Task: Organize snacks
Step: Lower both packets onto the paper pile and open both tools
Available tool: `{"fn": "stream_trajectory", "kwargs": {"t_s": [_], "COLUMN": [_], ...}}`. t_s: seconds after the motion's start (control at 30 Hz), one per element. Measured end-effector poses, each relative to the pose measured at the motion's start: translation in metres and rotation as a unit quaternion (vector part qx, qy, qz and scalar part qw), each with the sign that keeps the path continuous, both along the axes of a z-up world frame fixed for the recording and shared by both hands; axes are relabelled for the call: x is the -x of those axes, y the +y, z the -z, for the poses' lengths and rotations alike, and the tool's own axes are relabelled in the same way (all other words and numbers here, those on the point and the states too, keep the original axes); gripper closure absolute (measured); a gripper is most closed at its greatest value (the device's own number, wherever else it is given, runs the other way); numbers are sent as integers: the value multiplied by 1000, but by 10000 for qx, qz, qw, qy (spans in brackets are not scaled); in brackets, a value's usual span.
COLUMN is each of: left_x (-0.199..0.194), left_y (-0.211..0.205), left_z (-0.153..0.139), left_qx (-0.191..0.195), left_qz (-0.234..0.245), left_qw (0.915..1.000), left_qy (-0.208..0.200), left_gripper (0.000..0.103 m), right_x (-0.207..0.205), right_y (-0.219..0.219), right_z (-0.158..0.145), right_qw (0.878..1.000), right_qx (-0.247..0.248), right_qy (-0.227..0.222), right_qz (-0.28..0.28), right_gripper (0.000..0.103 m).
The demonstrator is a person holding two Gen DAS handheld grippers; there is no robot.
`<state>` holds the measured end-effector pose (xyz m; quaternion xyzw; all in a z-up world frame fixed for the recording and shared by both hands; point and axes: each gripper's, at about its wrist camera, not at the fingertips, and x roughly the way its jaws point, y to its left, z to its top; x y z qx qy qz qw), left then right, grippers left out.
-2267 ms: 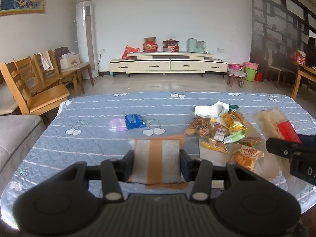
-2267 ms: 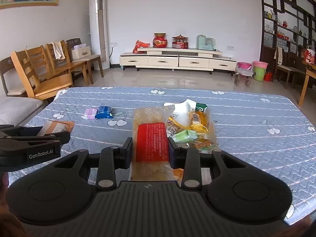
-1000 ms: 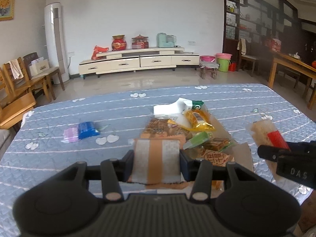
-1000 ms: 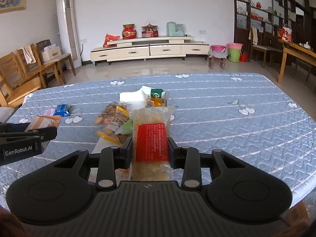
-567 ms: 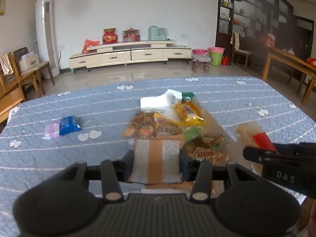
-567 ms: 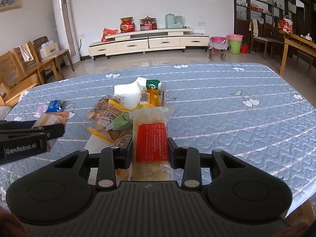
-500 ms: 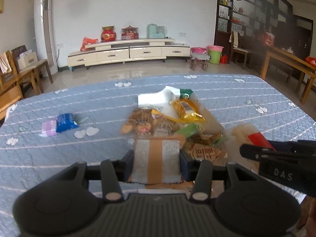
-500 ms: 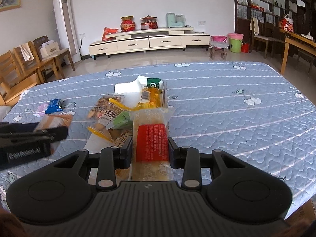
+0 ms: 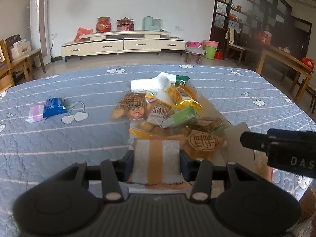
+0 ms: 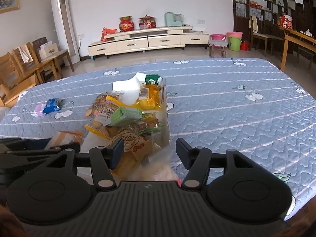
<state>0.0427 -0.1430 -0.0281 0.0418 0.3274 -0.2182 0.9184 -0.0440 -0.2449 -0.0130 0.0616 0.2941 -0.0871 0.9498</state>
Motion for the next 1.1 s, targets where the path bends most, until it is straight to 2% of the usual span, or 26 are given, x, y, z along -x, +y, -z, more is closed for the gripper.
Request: {"fn": "stream_trajectory", "kwargs": {"t_s": [0.17,0.27,0.4,0.6,0.77,1.1], "left_x": [-2,-1,2,7,2,-4], "left_y": [0,-1,2,18,46,96], "left_z": [5,5,-1,-20,-28,-38], "left_qx": [23,5,23,-9,-62,-112], "left_qz": [67,126,113,-165,-566,-1060], "left_qw": [9999,9999,9999,9993,9974,9930], "left_qy": [112,109,20,-326,-433,-516], "left_gripper": [56,47,27,19,18,18], "right_x": [4,9,15,15,5,-25], "right_y": [-3,-6,-7,2,19,61], "right_z": [-3,-11,-23,-33,-30,-25], "right_qw": [9999,9994,9983,9973,9976,9967], "right_qx": [11,-4,68,153,204,195], "right_qy": [-118,-313,-540,-707,-658,-494], "right_qz": [49,111,196,124,-89,-607], "right_gripper": [29,27,20,10,0,0]}}
